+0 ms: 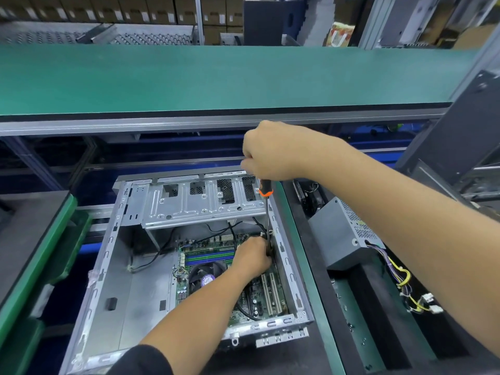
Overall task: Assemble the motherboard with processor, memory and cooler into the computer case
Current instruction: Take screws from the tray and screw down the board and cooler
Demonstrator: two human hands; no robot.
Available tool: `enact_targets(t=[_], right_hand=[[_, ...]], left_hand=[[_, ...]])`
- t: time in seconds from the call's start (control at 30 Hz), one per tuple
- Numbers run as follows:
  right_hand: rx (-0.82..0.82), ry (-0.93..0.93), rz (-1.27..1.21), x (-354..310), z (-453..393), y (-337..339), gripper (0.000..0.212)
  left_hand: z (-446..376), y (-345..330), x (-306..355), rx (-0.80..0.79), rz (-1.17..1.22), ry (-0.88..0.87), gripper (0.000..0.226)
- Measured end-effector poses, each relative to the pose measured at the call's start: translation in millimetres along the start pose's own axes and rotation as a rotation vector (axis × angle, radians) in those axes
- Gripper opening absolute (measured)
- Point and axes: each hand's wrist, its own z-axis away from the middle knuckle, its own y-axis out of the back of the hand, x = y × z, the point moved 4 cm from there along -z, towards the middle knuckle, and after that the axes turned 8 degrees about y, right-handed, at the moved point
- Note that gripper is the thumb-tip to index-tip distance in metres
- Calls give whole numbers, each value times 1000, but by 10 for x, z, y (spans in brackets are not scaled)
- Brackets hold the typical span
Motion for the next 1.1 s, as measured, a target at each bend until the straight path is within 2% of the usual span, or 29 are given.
enact_targets(t=[0.13, 0.23, 0.37, 0.5, 0.63, 0.73, 0.8, 0.9, 1.03, 1.1], right_hand=[[-73, -47, 46, -11, 40, -17, 36], [-201, 11, -58, -44, 49, -19, 20], [-75, 57, -46, -36, 68, 13, 10], [5, -12, 47, 13, 65, -75, 33], [0, -45, 19, 42, 56, -92, 31], [-74, -39, -35, 55, 84, -76, 14], [-99, -38, -57, 48, 114, -93, 20], [-38, -25, -67, 57, 149, -69, 13], [31, -75, -56, 43, 145, -71, 34], [-4, -75, -26, 30, 129, -87, 36]], left_hand=[[15, -3, 1, -3, -1, -1, 9], [15, -4, -1, -2, -1, 5, 9], [6, -3, 5, 2, -18, -9, 12], [9, -7, 2, -3, -14, -16, 13], [15, 3, 5, -8, -12, -16, 11], [20, 15, 4, -9, -10, -17, 12], [16, 14, 4, -11, -15, -19, 14], [17, 13, 14, -11, -29, -19, 12], [22, 16, 21, 1, -38, -19, 10], [25, 13, 25, 4, -40, -17, 9]])
